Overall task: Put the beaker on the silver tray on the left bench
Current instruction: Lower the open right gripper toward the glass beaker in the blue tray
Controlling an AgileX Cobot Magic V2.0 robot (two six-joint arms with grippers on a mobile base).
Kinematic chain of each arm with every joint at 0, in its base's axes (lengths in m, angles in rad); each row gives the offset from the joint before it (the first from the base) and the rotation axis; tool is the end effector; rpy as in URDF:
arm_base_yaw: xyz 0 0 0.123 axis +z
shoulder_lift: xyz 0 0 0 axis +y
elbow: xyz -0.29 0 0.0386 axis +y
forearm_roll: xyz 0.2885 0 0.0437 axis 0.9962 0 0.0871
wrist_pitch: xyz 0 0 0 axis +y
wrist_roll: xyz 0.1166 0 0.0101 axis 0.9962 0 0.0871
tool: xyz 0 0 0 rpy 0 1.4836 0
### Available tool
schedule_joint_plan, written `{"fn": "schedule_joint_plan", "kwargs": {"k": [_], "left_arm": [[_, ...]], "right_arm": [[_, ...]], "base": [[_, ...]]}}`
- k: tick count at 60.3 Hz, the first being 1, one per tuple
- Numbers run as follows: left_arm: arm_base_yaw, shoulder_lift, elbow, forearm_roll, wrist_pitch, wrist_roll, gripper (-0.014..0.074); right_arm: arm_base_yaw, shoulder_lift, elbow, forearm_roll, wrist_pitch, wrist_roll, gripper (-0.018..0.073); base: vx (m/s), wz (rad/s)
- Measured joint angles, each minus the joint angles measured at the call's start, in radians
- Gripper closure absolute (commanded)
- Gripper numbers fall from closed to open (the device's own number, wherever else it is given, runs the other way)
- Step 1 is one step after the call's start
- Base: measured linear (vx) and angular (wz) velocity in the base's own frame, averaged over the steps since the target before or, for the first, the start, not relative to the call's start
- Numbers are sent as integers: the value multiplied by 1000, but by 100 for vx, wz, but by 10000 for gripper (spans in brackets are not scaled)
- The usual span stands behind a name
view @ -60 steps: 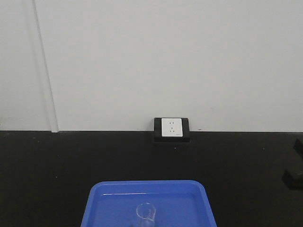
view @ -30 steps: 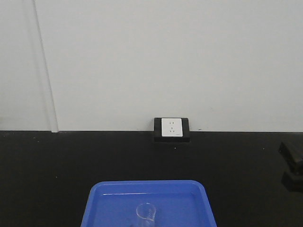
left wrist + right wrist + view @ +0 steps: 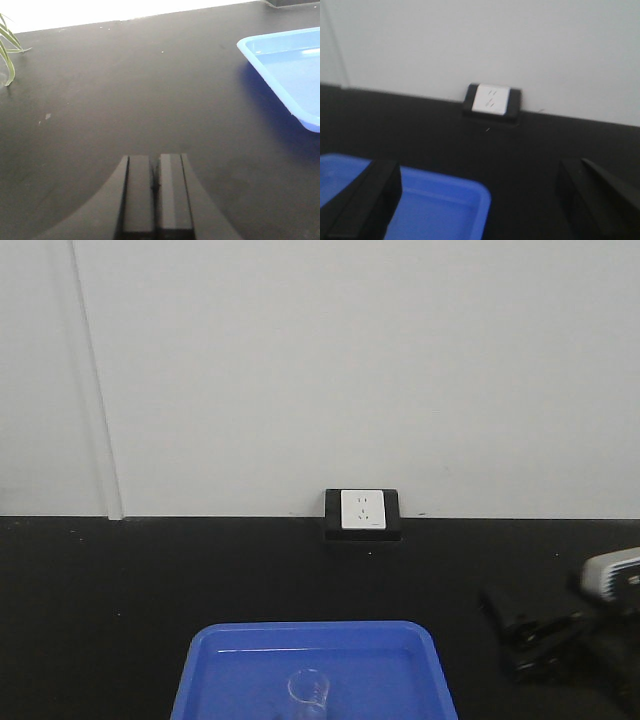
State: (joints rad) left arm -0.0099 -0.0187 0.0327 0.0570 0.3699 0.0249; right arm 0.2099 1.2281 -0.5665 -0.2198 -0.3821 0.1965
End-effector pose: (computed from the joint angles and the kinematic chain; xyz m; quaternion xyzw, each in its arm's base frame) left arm 0.1103 0.0013 0.1616 0.0292 0.8031 0.0285 0.5944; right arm 0.2989 0.0734 0.2430 -0.1097 0.7664 0.0951 0.6258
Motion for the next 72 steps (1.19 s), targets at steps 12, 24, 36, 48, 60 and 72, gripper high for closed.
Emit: {"fn": "schedule_joint_plan", "kwargs": {"k": [12, 24, 36, 48, 60, 72], "left_arm": [[0, 0, 0, 0, 0, 0, 595], [0, 0, 0, 0, 0, 0, 595], [0, 0, 0, 0, 0, 0, 595], [0, 0, 0, 0, 0, 0, 595], [0, 0, 0, 0, 0, 0, 595], [0, 0, 0, 0, 0, 0, 595]], "right_arm": [[113, 280, -1, -62, -155, 1, -37], [147, 514, -6, -86, -381, 4, -37], [147, 650, -47, -141, -502, 19, -37], [147, 741, -141, -277, -519, 125, -34], [147, 823, -232, -360, -524, 197, -34], [177, 909, -325, -393, -524, 201, -34]], "base": [[0, 0], [0, 0], [0, 0], [0, 0], [0, 0], [0, 0]]}}
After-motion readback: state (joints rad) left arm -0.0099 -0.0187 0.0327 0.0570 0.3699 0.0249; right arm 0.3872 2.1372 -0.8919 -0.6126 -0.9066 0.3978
